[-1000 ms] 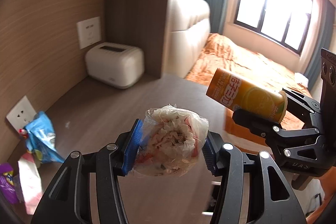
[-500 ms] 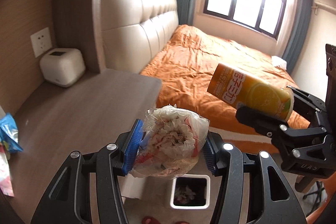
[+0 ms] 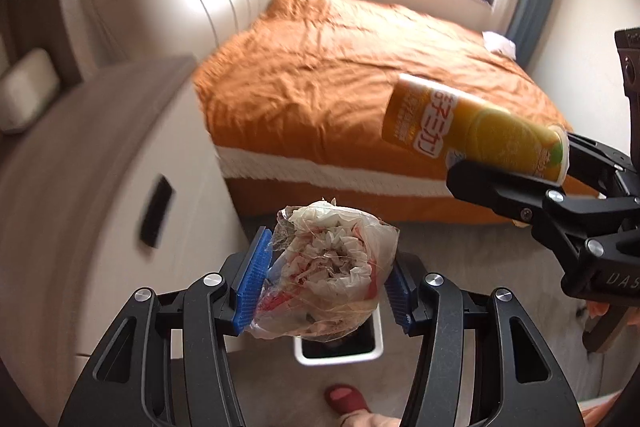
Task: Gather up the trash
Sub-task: 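Carry wrapper ball and orange can to the bin and release them, then move both open tools back to the desk, then grasp the pink-white wrapper with the left tool while the right grasps the blue chip bag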
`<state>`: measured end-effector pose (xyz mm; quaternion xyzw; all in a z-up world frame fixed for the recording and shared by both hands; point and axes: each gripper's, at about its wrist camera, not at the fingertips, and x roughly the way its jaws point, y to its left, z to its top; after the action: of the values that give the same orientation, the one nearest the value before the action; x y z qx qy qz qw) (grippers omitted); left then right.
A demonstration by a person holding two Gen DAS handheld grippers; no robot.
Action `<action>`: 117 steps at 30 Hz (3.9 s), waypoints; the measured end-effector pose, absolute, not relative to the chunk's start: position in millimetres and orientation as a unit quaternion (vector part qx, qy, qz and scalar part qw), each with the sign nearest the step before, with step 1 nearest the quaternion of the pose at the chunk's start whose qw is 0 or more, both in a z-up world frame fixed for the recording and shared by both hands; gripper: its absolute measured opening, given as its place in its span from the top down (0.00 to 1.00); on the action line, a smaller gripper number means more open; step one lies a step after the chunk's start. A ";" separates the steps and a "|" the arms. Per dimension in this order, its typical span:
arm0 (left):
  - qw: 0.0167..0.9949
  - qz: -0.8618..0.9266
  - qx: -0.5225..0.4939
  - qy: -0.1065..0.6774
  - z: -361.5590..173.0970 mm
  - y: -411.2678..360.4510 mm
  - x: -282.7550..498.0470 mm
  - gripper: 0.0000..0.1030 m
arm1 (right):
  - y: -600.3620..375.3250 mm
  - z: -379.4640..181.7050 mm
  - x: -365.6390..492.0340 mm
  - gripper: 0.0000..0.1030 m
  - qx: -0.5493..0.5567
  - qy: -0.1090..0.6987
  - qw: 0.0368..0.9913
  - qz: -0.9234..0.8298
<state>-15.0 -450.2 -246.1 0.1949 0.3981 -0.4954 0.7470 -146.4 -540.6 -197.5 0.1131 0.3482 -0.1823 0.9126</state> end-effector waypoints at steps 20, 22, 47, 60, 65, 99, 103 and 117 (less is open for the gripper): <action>0.653 -0.547 0.227 0.473 -540.9 -486.5 -16.7 0.48 | -569.6 -472.6 -147.9 0.45 0.183 0.461 0.845 -0.200; 0.653 -0.549 0.225 0.470 -559.1 -488.6 -18.1 0.45 | -570.6 -490.8 -147.7 0.43 0.181 0.464 0.844 -0.199; 0.679 -0.539 0.224 0.444 -526.8 -485.9 -11.4 0.04 | -575.7 -475.6 -135.0 0.04 0.165 0.462 0.840 -0.230; 0.736 -0.505 0.188 0.409 -377.2 -447.8 -1.7 0.04 | -552.3 -335.0 -124.7 0.04 0.135 0.400 0.879 -0.222; 0.760 -0.484 0.142 0.410 -314.8 -423.8 2.6 0.04 | -541.0 -279.0 -121.1 0.04 0.122 0.369 0.900 -0.199; 0.930 -0.203 0.043 0.304 -101.5 -158.8 43.3 0.04 | -340.0 -76.0 19.4 0.04 -0.019 0.223 0.969 0.105; 0.935 -0.182 0.032 0.302 -96.8 -122.2 71.2 0.04 | -311.9 -77.3 53.5 0.04 -0.027 0.226 0.966 0.125; 0.920 -0.161 0.013 0.356 -145.1 -44.7 183.8 0.04 | -255.5 -129.9 179.0 0.04 -0.037 0.265 0.954 0.135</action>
<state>183.8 -44.7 -145.1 0.0126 0.3560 -0.1611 0.9204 179.0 -255.5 -129.9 -0.0374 0.2649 0.1352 0.9540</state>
